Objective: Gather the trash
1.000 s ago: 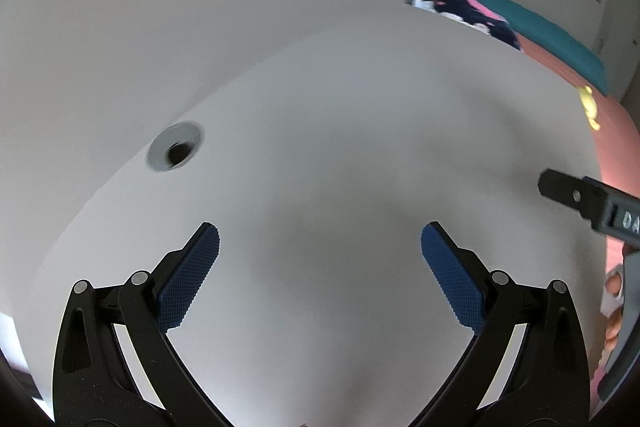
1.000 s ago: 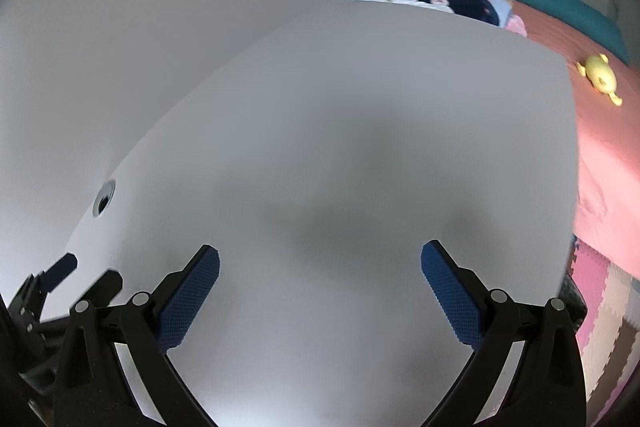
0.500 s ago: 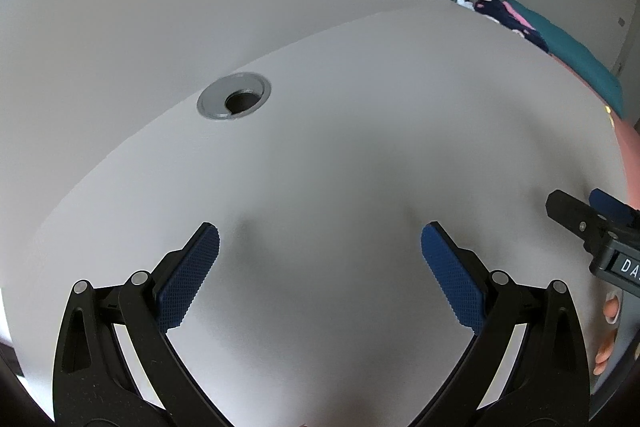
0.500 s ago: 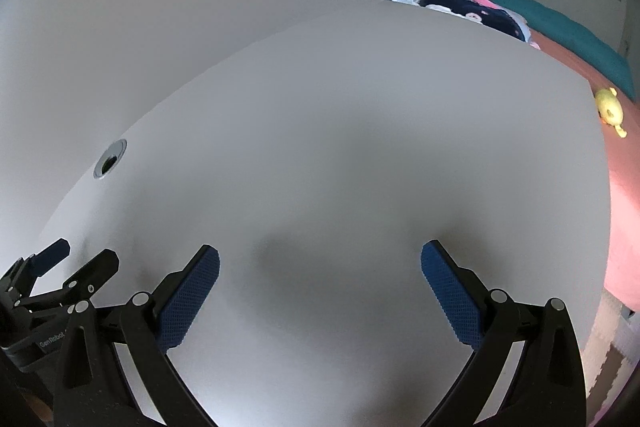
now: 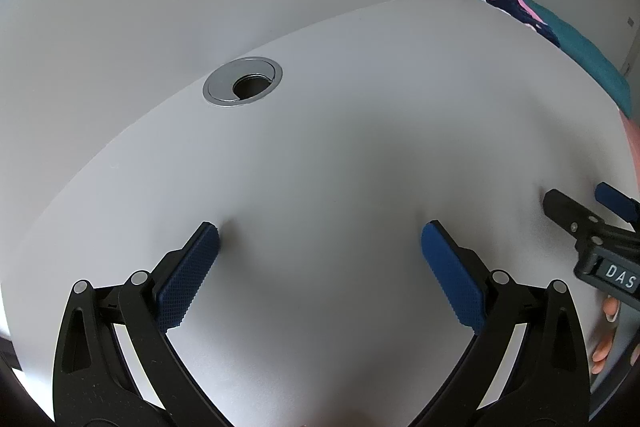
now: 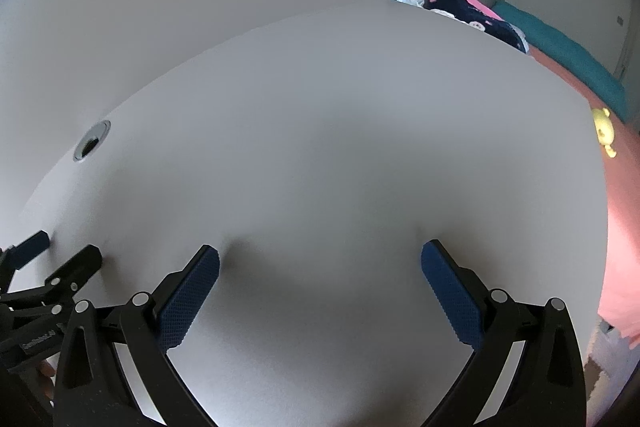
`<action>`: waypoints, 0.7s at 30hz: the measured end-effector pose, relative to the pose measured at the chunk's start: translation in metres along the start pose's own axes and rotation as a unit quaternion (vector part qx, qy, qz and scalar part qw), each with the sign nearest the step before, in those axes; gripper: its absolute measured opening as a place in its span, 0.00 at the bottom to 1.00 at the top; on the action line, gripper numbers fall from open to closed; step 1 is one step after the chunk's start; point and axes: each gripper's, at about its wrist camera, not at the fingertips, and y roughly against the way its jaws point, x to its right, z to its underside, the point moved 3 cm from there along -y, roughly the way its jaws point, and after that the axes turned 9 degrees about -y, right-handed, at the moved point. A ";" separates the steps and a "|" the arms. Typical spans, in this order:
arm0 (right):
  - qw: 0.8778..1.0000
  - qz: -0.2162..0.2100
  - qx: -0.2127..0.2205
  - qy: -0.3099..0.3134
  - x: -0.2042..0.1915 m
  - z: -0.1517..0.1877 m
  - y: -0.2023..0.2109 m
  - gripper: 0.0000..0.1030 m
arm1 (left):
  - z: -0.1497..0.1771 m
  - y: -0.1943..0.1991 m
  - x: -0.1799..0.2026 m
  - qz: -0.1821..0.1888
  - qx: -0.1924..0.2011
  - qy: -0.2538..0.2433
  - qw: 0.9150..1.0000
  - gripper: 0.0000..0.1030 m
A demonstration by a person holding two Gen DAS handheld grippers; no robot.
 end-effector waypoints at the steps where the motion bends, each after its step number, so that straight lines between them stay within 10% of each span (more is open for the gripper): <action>1: 1.000 0.004 -0.001 0.002 -0.001 0.000 -0.001 0.98 | 0.000 0.000 0.000 0.000 0.000 0.000 1.000 0.95; 21: 1.000 0.008 -0.001 0.005 0.000 0.002 -0.002 0.98 | -0.002 -0.001 -0.002 0.001 0.000 -0.001 1.000 0.95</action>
